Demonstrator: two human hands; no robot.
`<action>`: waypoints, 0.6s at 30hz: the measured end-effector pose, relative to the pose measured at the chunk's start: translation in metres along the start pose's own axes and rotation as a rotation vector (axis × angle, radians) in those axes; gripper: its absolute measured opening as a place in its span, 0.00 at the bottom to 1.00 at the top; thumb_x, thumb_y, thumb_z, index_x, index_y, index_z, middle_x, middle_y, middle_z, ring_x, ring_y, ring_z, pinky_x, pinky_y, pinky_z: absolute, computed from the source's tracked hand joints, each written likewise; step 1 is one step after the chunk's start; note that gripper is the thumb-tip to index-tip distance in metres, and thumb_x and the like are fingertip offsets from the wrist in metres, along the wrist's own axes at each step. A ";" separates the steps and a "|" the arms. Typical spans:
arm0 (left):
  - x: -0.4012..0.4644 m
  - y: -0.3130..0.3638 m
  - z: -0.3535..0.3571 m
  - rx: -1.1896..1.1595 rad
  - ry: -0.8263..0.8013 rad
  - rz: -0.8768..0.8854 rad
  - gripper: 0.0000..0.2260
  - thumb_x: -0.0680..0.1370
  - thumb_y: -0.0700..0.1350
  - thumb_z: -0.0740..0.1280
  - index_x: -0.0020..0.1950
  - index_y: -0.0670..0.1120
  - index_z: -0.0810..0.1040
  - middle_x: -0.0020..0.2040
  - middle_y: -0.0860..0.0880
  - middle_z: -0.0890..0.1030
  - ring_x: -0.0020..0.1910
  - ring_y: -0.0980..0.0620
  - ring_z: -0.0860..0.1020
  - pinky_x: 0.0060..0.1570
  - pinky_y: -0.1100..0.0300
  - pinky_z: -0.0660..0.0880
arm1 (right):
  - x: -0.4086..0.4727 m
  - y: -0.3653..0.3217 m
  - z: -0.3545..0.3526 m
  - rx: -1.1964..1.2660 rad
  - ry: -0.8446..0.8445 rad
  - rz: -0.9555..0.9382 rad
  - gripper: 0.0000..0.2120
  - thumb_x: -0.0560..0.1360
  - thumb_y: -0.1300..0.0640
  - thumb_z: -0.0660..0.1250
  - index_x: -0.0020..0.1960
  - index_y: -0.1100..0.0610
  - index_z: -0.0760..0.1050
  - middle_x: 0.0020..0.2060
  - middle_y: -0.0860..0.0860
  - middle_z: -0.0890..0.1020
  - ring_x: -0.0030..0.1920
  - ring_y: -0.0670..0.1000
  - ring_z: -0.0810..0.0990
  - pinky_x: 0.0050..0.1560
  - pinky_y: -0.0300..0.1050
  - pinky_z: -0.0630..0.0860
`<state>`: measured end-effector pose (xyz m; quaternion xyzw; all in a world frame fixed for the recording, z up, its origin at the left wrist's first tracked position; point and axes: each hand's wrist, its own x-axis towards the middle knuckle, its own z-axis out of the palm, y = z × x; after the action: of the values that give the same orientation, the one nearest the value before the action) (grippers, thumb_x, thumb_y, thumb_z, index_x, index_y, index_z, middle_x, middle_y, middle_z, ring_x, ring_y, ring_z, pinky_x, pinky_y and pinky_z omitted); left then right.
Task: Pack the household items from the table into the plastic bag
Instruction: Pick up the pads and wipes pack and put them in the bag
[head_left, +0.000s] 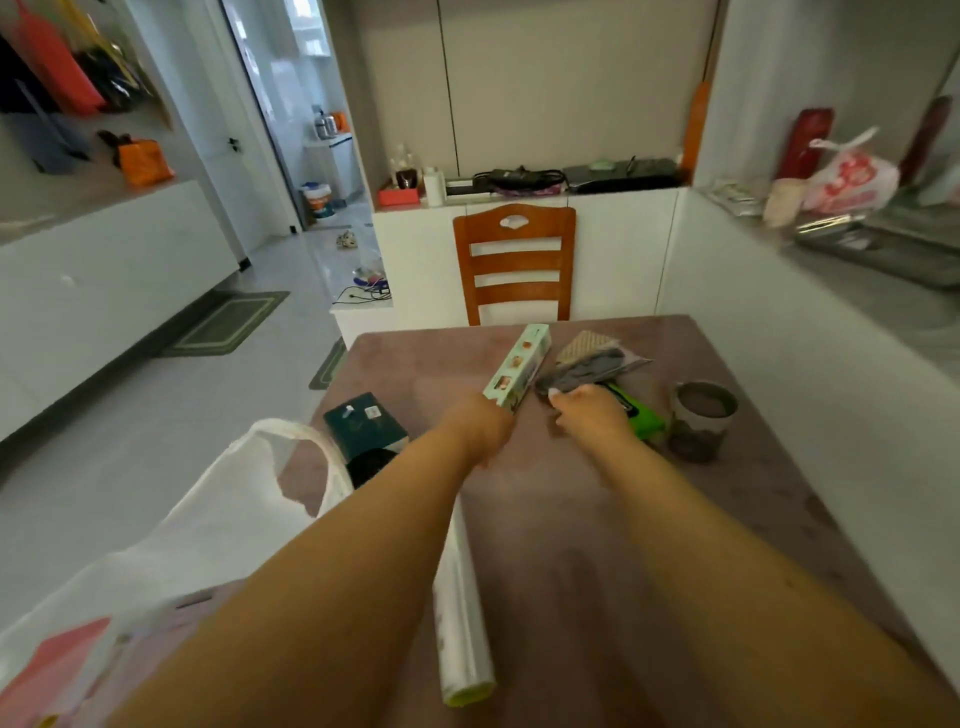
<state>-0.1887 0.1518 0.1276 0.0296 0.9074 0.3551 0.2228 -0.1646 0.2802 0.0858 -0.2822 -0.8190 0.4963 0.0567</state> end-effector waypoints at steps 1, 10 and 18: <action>0.014 0.000 0.011 -0.032 0.020 -0.027 0.19 0.80 0.41 0.62 0.70 0.36 0.69 0.63 0.37 0.77 0.47 0.42 0.81 0.35 0.60 0.79 | 0.009 0.011 -0.004 -0.025 0.009 0.018 0.13 0.77 0.49 0.61 0.41 0.58 0.74 0.52 0.61 0.82 0.49 0.59 0.79 0.49 0.48 0.72; 0.111 0.028 0.098 -0.608 -0.092 -0.220 0.17 0.79 0.45 0.65 0.65 0.39 0.70 0.53 0.39 0.78 0.44 0.46 0.75 0.44 0.54 0.77 | 0.146 0.069 -0.016 -0.178 0.087 0.079 0.17 0.71 0.42 0.61 0.43 0.58 0.71 0.34 0.55 0.75 0.41 0.59 0.77 0.44 0.52 0.76; 0.234 0.042 0.139 -0.730 -0.139 -0.142 0.26 0.77 0.55 0.64 0.70 0.42 0.69 0.67 0.40 0.73 0.62 0.39 0.74 0.62 0.49 0.72 | 0.234 0.091 0.007 -0.288 0.002 0.212 0.31 0.72 0.35 0.51 0.71 0.49 0.62 0.67 0.61 0.71 0.62 0.66 0.73 0.62 0.63 0.71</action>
<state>-0.3445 0.3205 -0.0253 -0.0907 0.7035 0.6360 0.3039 -0.3255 0.4281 -0.0382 -0.3726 -0.8472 0.3770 -0.0362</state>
